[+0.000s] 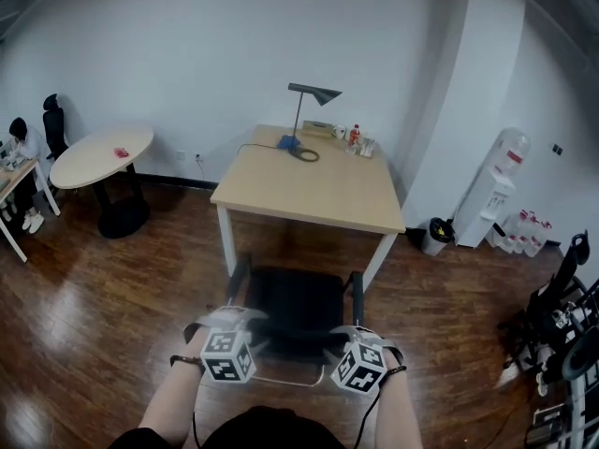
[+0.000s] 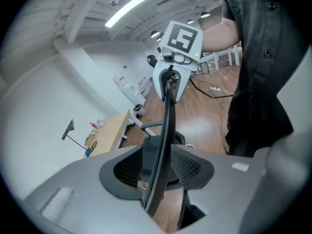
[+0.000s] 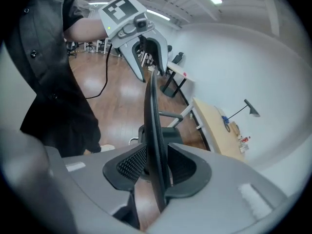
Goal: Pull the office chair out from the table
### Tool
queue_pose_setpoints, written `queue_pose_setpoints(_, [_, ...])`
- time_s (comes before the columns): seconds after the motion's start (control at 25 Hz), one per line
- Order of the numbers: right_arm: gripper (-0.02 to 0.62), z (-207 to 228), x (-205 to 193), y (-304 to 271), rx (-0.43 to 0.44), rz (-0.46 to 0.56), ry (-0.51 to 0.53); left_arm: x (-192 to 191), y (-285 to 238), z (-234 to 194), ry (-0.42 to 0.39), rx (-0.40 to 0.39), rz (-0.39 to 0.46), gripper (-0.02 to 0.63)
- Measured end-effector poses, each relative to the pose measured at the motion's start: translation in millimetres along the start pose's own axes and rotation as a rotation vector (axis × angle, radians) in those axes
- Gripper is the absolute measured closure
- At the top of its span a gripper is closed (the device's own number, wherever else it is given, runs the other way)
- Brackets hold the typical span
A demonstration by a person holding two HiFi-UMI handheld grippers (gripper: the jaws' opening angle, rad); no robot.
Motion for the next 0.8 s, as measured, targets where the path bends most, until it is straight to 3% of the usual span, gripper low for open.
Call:
queue_pose_setpoints(0.2, [0.478, 2.1, -11.0, 58.7, -0.219, 0.199, -0.125, 30.8, 11.0, 4.9, 0.137, 0.167, 0.067, 0.438])
queue_pose_setpoints(0.32, [0.506, -5.6, -43.1, 91.4, -0.307, 0.263, -0.201, 68.0, 12.1, 17.7, 0.281, 0.255, 0.153, 0.465])
queue_pose_setpoints(0.48, [0.54, -33.1, -83.9, 119.5, -0.331, 0.277, -0.226, 100.4, 16.2, 55.6, 0.481, 0.266, 0.236, 0.553])
queue_pose_setpoints(0.6, [0.58, -55.1, -97.5, 145.3, -0.335, 0.365, -0.255, 111.9, 28.2, 85.7, 0.53, 0.306, 0.236, 0.602])
queue_pose_setpoints(0.8, [0.581, -72.8, -117.0, 179.8, -0.345, 0.476, -0.33, 141.7, 63.9, 107.6, 0.633, 0.444, 0.325, 0.604])
Point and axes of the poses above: the fingertips, and each gripper's own axes: y backward along the fingers, z to its right, x out of its top, the point moved 1 cm from there along y, backward along the fingers, and after that the axes turned 2 degrees about -z, right-handed, at the moved point
